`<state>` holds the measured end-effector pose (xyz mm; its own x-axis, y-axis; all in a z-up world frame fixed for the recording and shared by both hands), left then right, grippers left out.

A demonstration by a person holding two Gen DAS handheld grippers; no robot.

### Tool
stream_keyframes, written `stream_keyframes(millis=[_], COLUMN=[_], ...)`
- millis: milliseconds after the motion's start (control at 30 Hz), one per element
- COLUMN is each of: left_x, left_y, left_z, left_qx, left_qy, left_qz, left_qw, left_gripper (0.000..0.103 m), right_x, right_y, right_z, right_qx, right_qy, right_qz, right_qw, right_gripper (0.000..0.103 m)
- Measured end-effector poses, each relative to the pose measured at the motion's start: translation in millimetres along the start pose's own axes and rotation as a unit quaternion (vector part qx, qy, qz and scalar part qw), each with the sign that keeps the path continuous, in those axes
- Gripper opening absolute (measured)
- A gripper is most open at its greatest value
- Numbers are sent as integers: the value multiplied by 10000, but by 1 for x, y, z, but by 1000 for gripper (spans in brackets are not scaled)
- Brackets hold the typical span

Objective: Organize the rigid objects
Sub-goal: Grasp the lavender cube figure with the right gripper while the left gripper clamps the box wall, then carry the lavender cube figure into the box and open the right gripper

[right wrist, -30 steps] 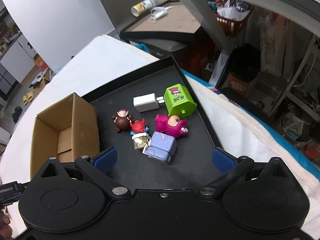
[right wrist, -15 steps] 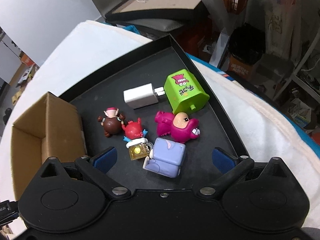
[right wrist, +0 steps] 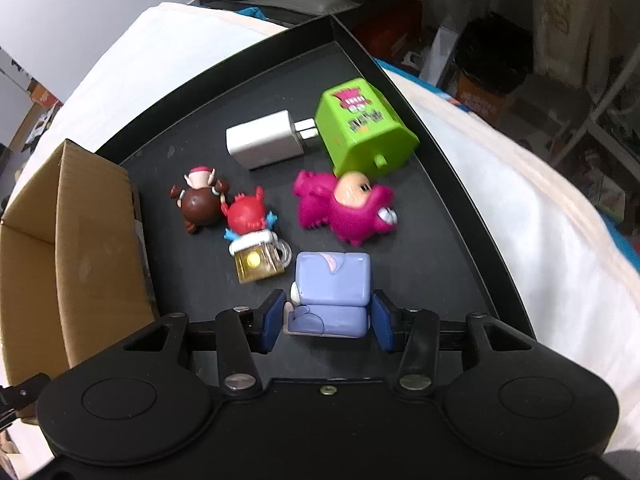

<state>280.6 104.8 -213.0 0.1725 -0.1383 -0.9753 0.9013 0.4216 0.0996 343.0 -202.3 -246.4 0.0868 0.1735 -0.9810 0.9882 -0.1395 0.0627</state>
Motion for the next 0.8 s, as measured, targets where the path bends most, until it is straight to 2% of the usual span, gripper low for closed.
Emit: stream_keyframes(millis=[33,367,800], left_x=[0,0,2], left_y=[-2,-10,-15], left_z=[-1,-6,-13], left_qx=[13,241,208], left_qy=[-37,-173,-367], left_qz=[1,164,252], left_qw=[10000,9994,9988], left_gripper=[16,16,16], right_x=[-2,-20,-50], right_y=[-3,-13,-16], right_z=[2,5,-21], right_qx=[31,183,-108], right_qy=[13,305,355], right_qz=[0,63,296], right_qw=[10000,9993,9989], right_gripper=[45,43,43])
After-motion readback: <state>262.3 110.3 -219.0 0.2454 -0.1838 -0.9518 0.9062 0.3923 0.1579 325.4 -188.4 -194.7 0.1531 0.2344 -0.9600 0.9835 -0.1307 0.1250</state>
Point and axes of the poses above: each gripper's, at about its wrist camera, not at the fingertips, and x roughly the way its jaws point, z to its right, y to its top, the point moved 2 cm from there along x, roughly the way its jaws point, and after that the axes turned 14 degrees about -z, right-handed, at the moved point
